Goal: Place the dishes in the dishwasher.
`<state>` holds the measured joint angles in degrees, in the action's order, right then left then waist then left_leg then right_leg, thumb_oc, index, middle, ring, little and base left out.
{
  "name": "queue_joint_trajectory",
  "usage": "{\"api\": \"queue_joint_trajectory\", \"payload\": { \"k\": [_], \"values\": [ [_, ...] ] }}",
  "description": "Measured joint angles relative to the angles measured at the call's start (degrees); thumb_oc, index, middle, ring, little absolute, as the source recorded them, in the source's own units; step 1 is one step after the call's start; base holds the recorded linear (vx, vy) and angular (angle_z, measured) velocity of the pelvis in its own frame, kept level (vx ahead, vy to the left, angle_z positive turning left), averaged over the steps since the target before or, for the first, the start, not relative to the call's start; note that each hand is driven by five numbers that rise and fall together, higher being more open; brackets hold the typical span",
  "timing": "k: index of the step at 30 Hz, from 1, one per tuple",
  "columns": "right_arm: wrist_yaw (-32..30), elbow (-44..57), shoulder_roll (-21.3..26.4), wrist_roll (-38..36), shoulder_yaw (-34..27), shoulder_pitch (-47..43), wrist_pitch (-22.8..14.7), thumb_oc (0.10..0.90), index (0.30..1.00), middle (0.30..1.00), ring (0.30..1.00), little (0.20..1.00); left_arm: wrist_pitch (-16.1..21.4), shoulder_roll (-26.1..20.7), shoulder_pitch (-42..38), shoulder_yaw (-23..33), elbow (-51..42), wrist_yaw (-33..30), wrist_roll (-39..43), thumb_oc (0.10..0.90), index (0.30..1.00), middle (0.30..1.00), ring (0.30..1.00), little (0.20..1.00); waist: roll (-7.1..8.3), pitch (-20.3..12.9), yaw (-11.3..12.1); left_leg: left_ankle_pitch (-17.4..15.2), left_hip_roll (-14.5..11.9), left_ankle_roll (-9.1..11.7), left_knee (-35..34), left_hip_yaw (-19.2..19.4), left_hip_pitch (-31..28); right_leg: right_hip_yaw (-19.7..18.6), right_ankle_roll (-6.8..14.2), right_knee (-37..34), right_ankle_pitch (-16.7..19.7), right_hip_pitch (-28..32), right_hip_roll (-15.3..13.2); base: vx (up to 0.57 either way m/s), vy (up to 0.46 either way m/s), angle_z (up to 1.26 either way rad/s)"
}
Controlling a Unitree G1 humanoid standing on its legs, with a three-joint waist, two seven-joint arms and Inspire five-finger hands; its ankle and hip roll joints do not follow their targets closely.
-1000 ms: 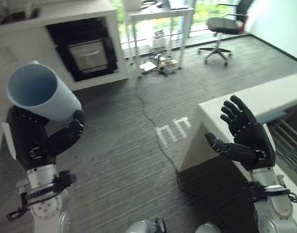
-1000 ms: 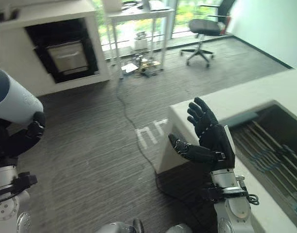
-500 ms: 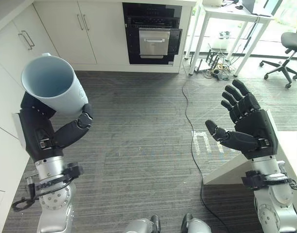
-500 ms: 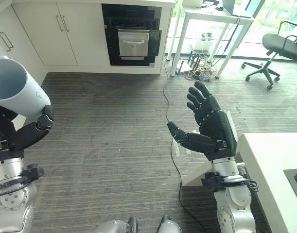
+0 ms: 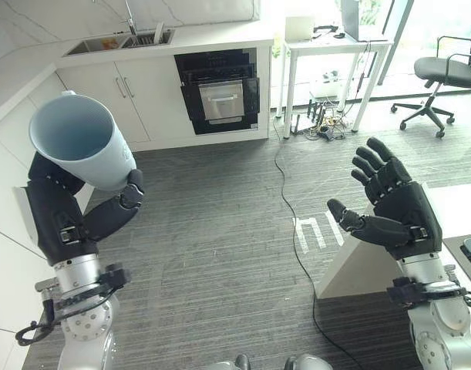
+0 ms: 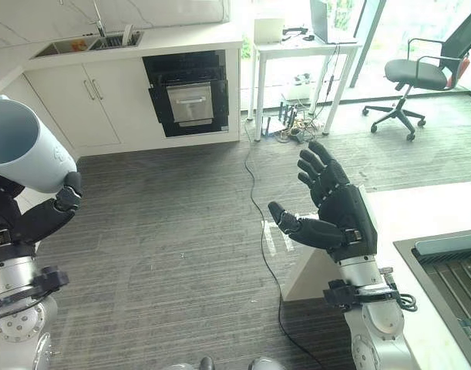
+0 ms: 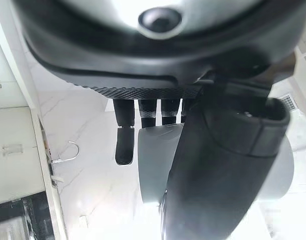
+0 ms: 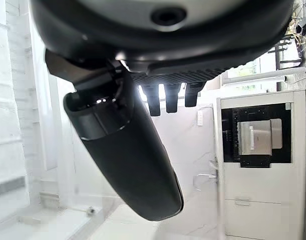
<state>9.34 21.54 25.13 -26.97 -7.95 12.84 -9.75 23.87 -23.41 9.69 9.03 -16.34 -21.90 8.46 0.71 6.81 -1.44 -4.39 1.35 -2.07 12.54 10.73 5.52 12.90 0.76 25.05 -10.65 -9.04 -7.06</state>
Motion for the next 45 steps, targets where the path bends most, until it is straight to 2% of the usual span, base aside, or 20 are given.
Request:
{"api": "queue_joint_trajectory", "payload": {
  "k": [5, 9, 13, 15, 16, 19, 23, 26, 27, 30, 34, 36, 37, 38, 39, 40, 41, 42, 43, 45],
  "values": [
    [0.38, 0.02, 0.15, -0.01, 0.02, 0.15, -0.01, 0.8, 0.9, 0.9, 0.9, 0.9, -0.09, -0.01, -0.67, -4.29, 0.3, 0.08, -0.36, 0.4, 0.3, 0.3, 0.3, 0.3, 0.95, -0.59, -2.22, 0.18, -0.38, 0.31, -0.09, -0.1, 0.03, -1.22, -0.27, -0.15, 0.15, 0.0, 1.22, 0.03, -0.069, -0.03],
    [0.31, 0.02, 0.17, -0.01, 0.36, 0.16, 0.0, 0.8, 0.9, 0.9, 0.9, 0.9, -0.09, -0.02, -0.58, -4.33, 0.3, -0.03, 0.16, 0.4, 0.3, 0.3, 0.3, 0.3, 0.78, -0.68, -1.57, 0.58, -0.64, 0.96, -0.87, -0.1, -0.48, -1.28, -0.24, -0.13, -0.3, -0.01, 1.51, 0.06, -0.121, -0.01],
    [0.37, -0.06, 2.68, 0.02, 0.46, 0.61, -0.04, 0.8, 0.9, 0.9, 0.9, 0.9, -0.07, -0.05, 1.46, -4.04, 0.3, -0.22, 0.31, 0.4, 0.3, 0.3, 0.3, 0.3, 1.17, -0.48, 0.37, 3.46, -0.34, 4.88, -2.62, 0.17, -1.87, -1.55, -2.16, 0.94, -1.82, -0.47, 1.51, 0.06, -0.092, 0.03],
    [0.3, -1.25, 2.2, 1.54, 0.54, 0.35, -0.88, 0.8, 0.9, 0.9, 0.9, 0.9, -0.03, 0.48, 0.51, -4.05, 0.53, 0.01, 0.31, 0.4, 0.3, 0.3, 0.3, 0.3, 3.8, 1.99, 1.04, 4.53, -0.66, 6.69, 7.87, 1.94, 3.27, -2.35, -4.51, 2.0, -3.08, 0.08, -0.11, 0.19, 0.184, 0.38],
    [-0.28, -1.77, 2.12, 2.18, 0.88, -0.37, -0.86, 0.8, 0.9, 0.9, 0.9, 0.9, -0.04, 2.09, 0.67, -4.19, 0.6, -0.04, 0.74, 0.4, 0.3, 0.3, 0.3, 0.3, 2.59, 2.94, 1.61, 0.77, -5.03, 5.72, 7.68, 6.29, 6.46, -1.37, -4.33, 0.65, -3.0, 0.85, 1.88, 0.24, 0.25, 0.37],
    [0.71, -3.37, 2.24, 2.28, 1.44, -3.88, -0.7, 0.8, 0.9, 0.9, 0.9, 0.9, 0.02, 2.08, 0.26, -4.07, 1.58, 0.01, 0.9, 0.4, 0.3, 0.3, 0.3, 0.3, -1.0, 5.97, 2.43, 0.48, -11.51, 6.44, 6.21, 3.55, 12.43, -1.06, -4.41, -0.23, -2.51, 1.6, 5.82, 0.19, 0.178, -0.03],
    [1.99, -3.28, 3.93, 2.17, 1.46, -1.67, -0.61, 0.8, 0.9, 0.9, 0.9, 0.9, -0.03, 2.36, 1.39, -2.64, 1.85, -0.34, 2.16, 0.4, 0.3, 0.3, 0.3, 0.3, -1.15, 6.07, 1.73, 1.13, -14.42, 7.3, 4.62, 1.32, 12.75, -2.36, -4.99, -0.86, -3.08, 3.15, 6.44, 0.24, 0.241, -0.21],
    [2.92, -2.32, 4.23, 1.34, -1.03, 1.21, -0.53, 0.8, 0.9, 0.9, 0.9, 0.9, -0.03, 2.39, 1.25, -1.92, 1.99, -0.08, 2.44, 0.4, 0.3, 0.3, 0.3, 0.3, -1.57, 5.92, 1.31, 2.13, -12.52, 6.39, 2.7, 1.96, 7.55, -4.32, -3.07, -0.76, -4.15, 5.38, 5.33, 0.32, 0.307, -0.33],
    [2.81, -0.62, 4.1, 1.0, -2.15, 2.57, -0.51, 0.8, 0.9, 0.9, 0.9, 0.9, -0.03, 2.33, 0.95, -1.91, 2.16, 0.05, 2.48, 0.4, 0.3, 0.3, 0.3, 0.3, -1.31, 5.94, 1.47, 6.59, -10.07, 4.05, 1.56, 1.91, 5.46, -4.92, -0.4, -0.78, -5.82, 7.45, 3.2, 0.29, 0.273, 0.04],
    [1.32, 1.48, 4.0, 1.31, -0.89, -0.94, -0.13, 0.8, 0.9, 0.9, 0.9, 0.9, -0.16, 2.12, -2.6, -2.07, 2.37, 1.08, 2.65, 0.4, 0.3, 0.3, 0.3, 0.3, 0.03, 5.37, 2.38, 4.08, -4.65, 0.31, 3.25, 1.4, 5.31, -2.63, 4.09, -2.96, -4.85, 10.3, -1.71, 0.27, 0.259, 0.46],
    [-0.69, 1.49, 0.24, 2.19, 0.5, -5.14, -0.21, 0.8, 0.9, 0.9, 0.9, 0.9, -0.08, 1.21, -6.07, -2.09, 2.24, 4.17, 2.62, 0.4, 0.3, 0.3, 0.3, 0.3, 0.43, 5.09, 3.36, 1.31, -0.69, -2.36, 3.22, -1.84, 3.0, -0.71, 8.38, -1.54, -0.79, 13.57, -4.38, 0.26, 0.271, 0.66],
    [-1.42, 1.6, -2.32, 2.19, 0.45, -4.12, -0.37, 0.8, 0.9, 0.9, 0.9, 0.9, -0.05, 1.2, -5.86, -0.92, 2.18, 5.18, 2.55, 0.4, 0.3, 0.3, 0.3, 0.3, 0.21, 5.12, 3.11, -2.35, -0.26, -4.56, 7.2, -2.82, 3.25, -3.29, 11.4, 14.61, 4.79, 6.58, -6.0, 0.17, 0.251, 0.35],
    [-1.36, 1.31, -2.9, 2.2, 1.29, -3.14, -0.48, 0.8, 0.9, 0.9, 0.9, 0.9, -0.03, 1.35, -4.18, -0.32, 1.77, 4.67, 2.57, 0.4, 0.3, 0.3, 0.3, 0.3, 0.28, 5.23, 2.73, -5.14, 0.03, -6.25, 9.58, -2.22, 2.82, -5.04, 10.69, 29.28, 15.43, -2.1, -8.63, 0.18, 0.068, -0.19],
    [-1.23, 1.06, -2.65, 2.2, 2.76, -3.03, -0.54, 0.8, 0.9, 0.9, 0.9, 0.9, 0.01, 1.75, -2.82, 0.44, 1.71, 4.3, 2.57, 0.4, 0.3, 0.3, 0.3, 0.3, 0.36, 5.25, 2.68, -5.72, -0.07, -6.48, 9.99, -0.53, 2.75, -4.68, 10.44, 35.1, 14.05, -8.21, -9.86, 0.32, -0.14, -0.39],
    [-1.12, 0.3, -1.13, 2.2, 5.05, -1.42, -0.36, 0.8, 0.9, 0.9, 0.9, 0.9, -1.05, 1.34, -1.81, 0.13, 2.17, 4.14, 2.44, 0.4, 0.3, 0.3, 0.3, 0.3, -0.18, 5.0, 1.55, -5.95, -0.05, -5.11, 6.93, 0.05, 1.0, 0.06, 7.12, 25.99, 7.82, -12.92, -7.1, 0.35, -0.177, -0.32],
    [-0.78, 0.26, -0.31, 2.17, 5.25, -0.18, -0.3, 0.8, 0.9, 0.9, 0.9, 0.9, -1.42, 1.28, -1.85, -0.01, 2.44, 5.0, 2.45, 0.4, 0.3, 0.3, 0.3, 0.3, -0.38, 5.06, 1.38, -5.88, 0.19, -0.42, 4.0, -0.12, -0.75, 2.1, 5.32, 13.82, 6.33, -11.88, -3.16, 0.46, -0.256, 0.31],
    [0.21, 0.18, -1.28, 2.14, 3.56, 2.22, -1.17, 0.8, 0.9, 0.9, 0.9, 0.9, -1.32, -0.52, -3.43, 0.4, 3.24, 5.38, 2.51, 0.4, 0.3, 0.3, 0.3, 0.3, 5.2, 4.44, -0.26, -10.88, -1.38, -0.59, 15.32, -0.04, 2.97, 2.68, 6.11, -7.14, 5.97, -9.13, -3.03, 0.36, -0.184, 0.4],
    [0.85, -0.02, -0.46, 2.05, 1.33, 1.81, -1.3, 0.8, 0.9, 0.9, 0.9, 0.9, -1.29, -1.06, -3.97, 1.35, 3.07, 6.19, 2.58, 0.4, 0.3, 0.3, 0.3, 0.3, 6.05, 4.84, -0.57, -13.88, -1.84, -1.69, 15.89, -2.31, 1.93, 2.13, 7.44, -6.52, 6.16, -11.47, -4.87, 0.44, -0.182, 0.22],
    [1.02, -0.32, -0.33, 2.04, 0.87, 1.88, -0.79, 0.8, 0.9, 0.9, 0.9, 0.9, -1.7, 0.44, -3.62, 2.19, 4.21, 6.24, 2.65, 0.4, 0.3, 0.3, 0.3, 0.3, 6.54, 5.18, -0.09, -14.6, -0.35, -2.35, 15.61, -1.45, 0.11, 1.8, 6.9, -5.02, 6.3, -13.29, -6.48, 0.37, -0.112, -0.15],
    [1.18, -0.03, -0.77, 2.03, 0.71, 2.42, -0.81, 0.8, 0.9, 0.9, 0.9, 0.9, -3.0, 2.14, -2.99, 2.35, 5.87, 6.23, 2.71, 0.4, 0.3, 0.3, 0.3, 0.3, 4.36, 6.45, -1.07, -14.67, 0.5, -3.06, 12.33, -1.79, -4.01, 0.73, 6.95, -3.94, 7.4, -17.0, -5.91, 0.33, -0.099, 0.06]
  ]
}}
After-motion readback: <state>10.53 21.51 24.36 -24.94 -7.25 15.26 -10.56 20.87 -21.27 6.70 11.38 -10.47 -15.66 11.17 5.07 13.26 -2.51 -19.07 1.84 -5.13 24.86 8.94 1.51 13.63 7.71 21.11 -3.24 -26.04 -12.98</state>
